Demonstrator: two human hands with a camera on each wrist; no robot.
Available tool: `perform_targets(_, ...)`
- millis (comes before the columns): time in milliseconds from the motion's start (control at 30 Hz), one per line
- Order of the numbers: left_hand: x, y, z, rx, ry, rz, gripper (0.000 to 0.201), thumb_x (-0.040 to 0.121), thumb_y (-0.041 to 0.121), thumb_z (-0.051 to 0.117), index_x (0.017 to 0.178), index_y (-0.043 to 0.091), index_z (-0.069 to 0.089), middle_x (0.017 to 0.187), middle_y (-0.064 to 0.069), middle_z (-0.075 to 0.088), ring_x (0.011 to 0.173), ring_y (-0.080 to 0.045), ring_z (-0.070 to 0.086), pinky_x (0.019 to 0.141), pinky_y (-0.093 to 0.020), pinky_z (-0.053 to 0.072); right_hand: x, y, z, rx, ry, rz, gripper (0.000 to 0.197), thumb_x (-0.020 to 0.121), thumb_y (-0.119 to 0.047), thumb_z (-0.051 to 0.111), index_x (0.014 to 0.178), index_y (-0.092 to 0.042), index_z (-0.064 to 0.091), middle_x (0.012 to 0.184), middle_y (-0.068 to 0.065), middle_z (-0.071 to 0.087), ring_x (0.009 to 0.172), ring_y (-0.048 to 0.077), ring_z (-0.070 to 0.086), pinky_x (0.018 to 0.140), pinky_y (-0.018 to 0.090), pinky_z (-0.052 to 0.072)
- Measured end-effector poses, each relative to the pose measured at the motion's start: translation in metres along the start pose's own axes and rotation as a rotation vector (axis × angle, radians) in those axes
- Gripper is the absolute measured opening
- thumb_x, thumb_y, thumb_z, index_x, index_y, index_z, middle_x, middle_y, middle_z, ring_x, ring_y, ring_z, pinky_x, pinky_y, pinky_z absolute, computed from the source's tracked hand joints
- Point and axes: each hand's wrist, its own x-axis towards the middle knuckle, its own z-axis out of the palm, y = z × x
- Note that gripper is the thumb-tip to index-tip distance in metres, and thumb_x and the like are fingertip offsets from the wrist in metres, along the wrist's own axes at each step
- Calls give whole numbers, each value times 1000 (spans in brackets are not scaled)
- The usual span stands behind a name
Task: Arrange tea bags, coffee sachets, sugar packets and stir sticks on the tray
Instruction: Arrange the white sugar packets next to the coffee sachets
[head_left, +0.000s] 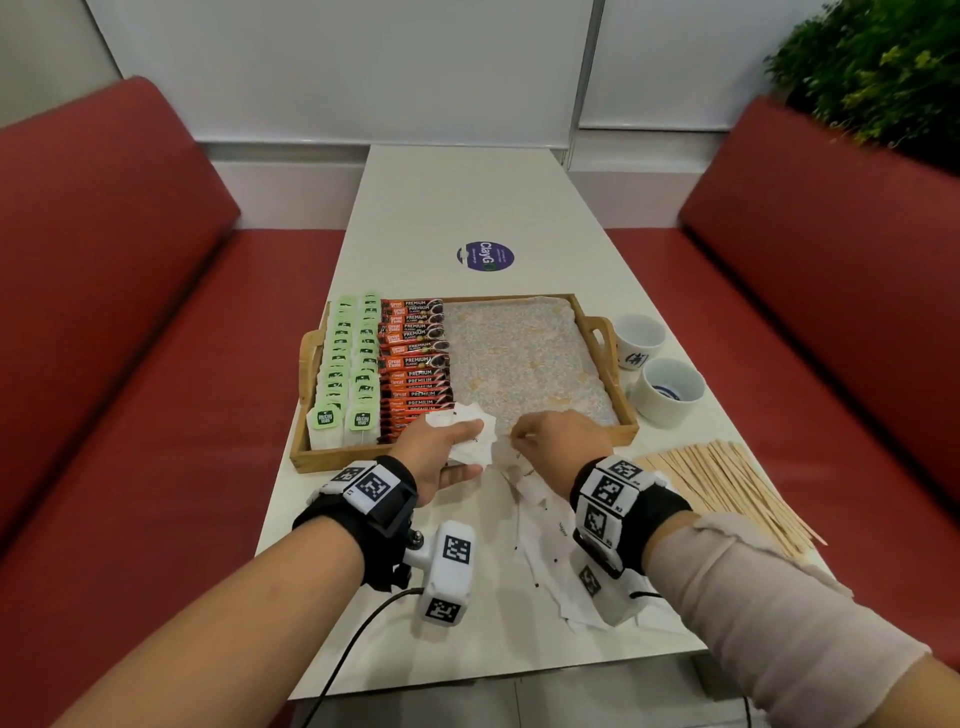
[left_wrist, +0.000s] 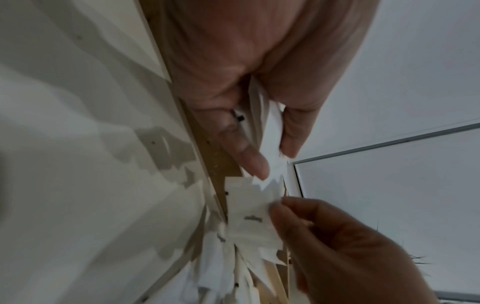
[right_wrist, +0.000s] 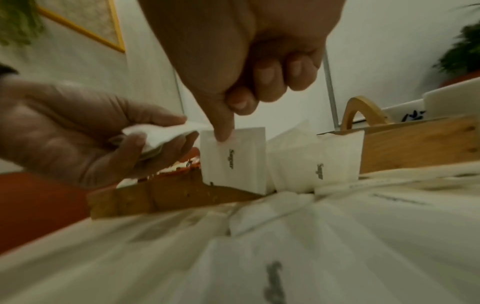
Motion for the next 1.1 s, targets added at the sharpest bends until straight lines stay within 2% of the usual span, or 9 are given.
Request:
perform_targets(133, 2, 9, 3, -26, 35, 29, 21, 88, 10, 64, 108, 12, 57, 94, -9, 66, 75, -20, 63, 45, -24, 55, 2, 10, -8, 379, 54, 60, 13, 93, -23, 49, 84, -25, 58, 78, -4, 69, 70, 17, 64, 66, 32, 52)
perform_targets(200, 1, 15, 4, -46, 44, 58, 25, 88, 9, 64, 112, 11, 56, 97, -10, 66, 76, -22, 63, 44, -25, 55, 5, 12, -13, 472, 81, 55, 16, 90, -21, 50, 75, -26, 54, 79, -2, 70, 71, 20, 66, 70, 36, 54)
perform_targets(333, 1, 25, 3, -65, 67, 105, 26, 88, 9, 64, 114, 10, 57, 110, -13, 64, 77, -23, 63, 42, -22, 52, 11, 10, -24, 553, 158, 38, 23, 89, -38, 53, 76, -19, 56, 80, 2, 69, 76, 22, 66, 73, 38, 53)
perform_targets(500, 9, 41, -4, -107, 103, 143, 29, 88, 10, 66, 115, 10, 57, 111, -12, 64, 80, -23, 62, 44, -22, 53, 33, 3, -32, 519, 209, 27, 19, 84, -11, 59, 77, -25, 48, 78, 1, 60, 75, 26, 66, 72, 42, 55)
perform_targets(700, 33, 62, -7, -131, 90, 176, 17, 89, 10, 64, 106, 11, 60, 95, -9, 66, 73, -18, 63, 43, -21, 53, 76, 2, -39, 637, 241, 146, 27, 85, -15, 66, 106, -22, 50, 90, 0, 61, 79, 22, 63, 76, 39, 55)
perform_targets(767, 45, 71, -8, -141, 100, 177, 18, 89, 10, 64, 107, 11, 60, 96, -9, 67, 74, -18, 63, 43, -22, 53, 99, 1, -44, 663, 198, 163, 18, 87, -14, 64, 103, -16, 55, 92, 4, 64, 68, 19, 63, 70, 32, 54)
perform_targets(867, 65, 82, -12, -153, 123, 186, 24, 89, 11, 64, 112, 10, 58, 99, -10, 66, 72, -19, 63, 43, -22, 53, 134, -3, -45, 715, 171, 201, 10, 90, -10, 61, 100, -9, 62, 73, 2, 63, 55, 11, 59, 57, 22, 47)
perform_targets(967, 86, 92, -15, -166, 133, 173, 12, 90, 10, 63, 101, 14, 60, 97, -9, 65, 71, -18, 62, 43, -22, 53, 167, -7, -40, 727, 159, 237, 7, 89, -9, 60, 95, -11, 61, 67, -2, 61, 54, 12, 60, 61, 27, 50)
perform_targets(1100, 114, 104, -18, -167, 149, 174, 10, 90, 11, 63, 97, 16, 59, 98, -8, 66, 75, -17, 63, 45, -22, 54, 206, -9, -31, 672, 120, 251, 17, 86, -2, 59, 79, -17, 53, 85, 7, 67, 64, 23, 66, 70, 33, 56)
